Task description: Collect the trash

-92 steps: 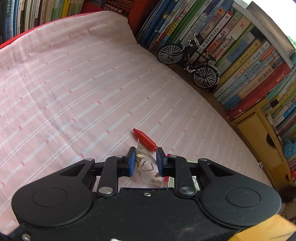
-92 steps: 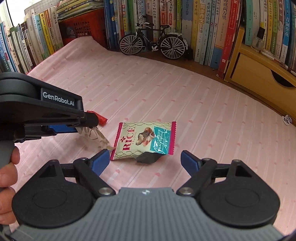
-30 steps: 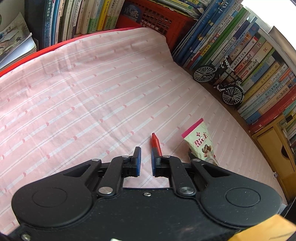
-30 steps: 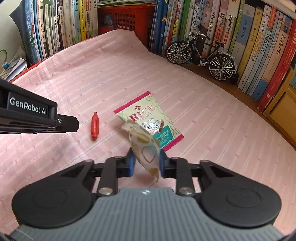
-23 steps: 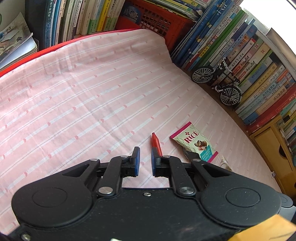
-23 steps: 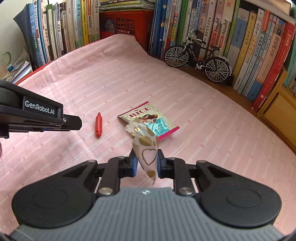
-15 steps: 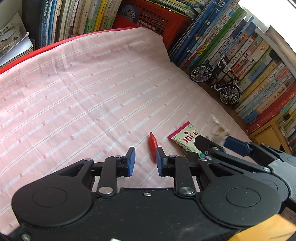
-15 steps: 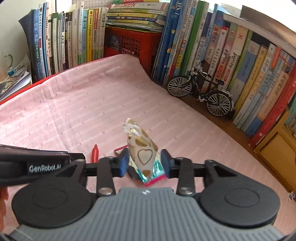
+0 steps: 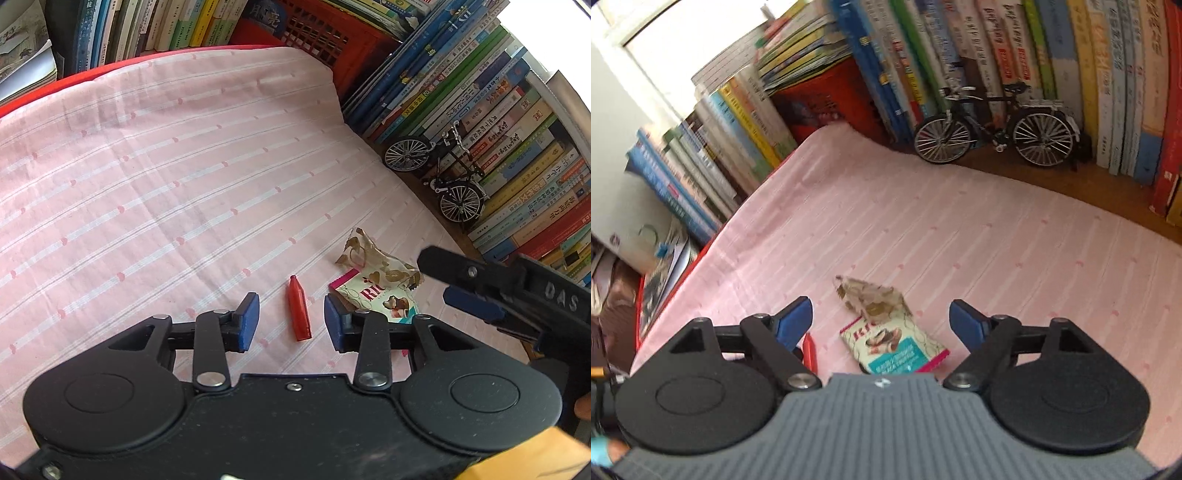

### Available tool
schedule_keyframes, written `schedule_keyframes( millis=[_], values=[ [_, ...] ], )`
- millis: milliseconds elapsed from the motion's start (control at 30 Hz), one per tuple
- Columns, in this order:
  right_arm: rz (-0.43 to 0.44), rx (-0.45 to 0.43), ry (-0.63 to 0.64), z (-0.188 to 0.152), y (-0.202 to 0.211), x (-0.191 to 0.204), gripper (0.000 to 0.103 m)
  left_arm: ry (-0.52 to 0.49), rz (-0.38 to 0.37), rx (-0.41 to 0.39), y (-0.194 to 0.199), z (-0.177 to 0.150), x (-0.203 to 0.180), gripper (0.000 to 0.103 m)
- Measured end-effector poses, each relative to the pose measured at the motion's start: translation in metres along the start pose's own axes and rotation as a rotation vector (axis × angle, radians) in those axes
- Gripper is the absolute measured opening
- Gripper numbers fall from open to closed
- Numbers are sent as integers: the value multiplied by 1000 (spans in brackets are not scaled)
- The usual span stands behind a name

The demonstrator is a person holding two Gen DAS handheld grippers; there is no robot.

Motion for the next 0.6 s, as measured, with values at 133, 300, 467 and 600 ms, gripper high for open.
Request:
schedule_keyframes(
  millis=[133,300,467,600],
  values=[
    [-66,65,48,6,-41,3,87,-9,4,1,-11,-2,-9,25],
    [-76,20,39,3,-41,8,13,-29,-24,-20,-9,-4,-15,9],
    [-112,-53,53,0,-4,3,10,-21,-28,-29,-3,-5,-12,9],
    [-70,-48,2,-11,18,-2,10,-31,-29,-29,1,-6,-10,9]
  ],
)
Point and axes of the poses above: each gripper's, at about its wrist camera, not at the fingertips, and y roughly against the way its jaws point, x to its left, z to its top, the point moved 8 cm from there along -y, roughly the way its jaws point, and after that the axes turned 7 degrees about -y, right-handed, at the moved point
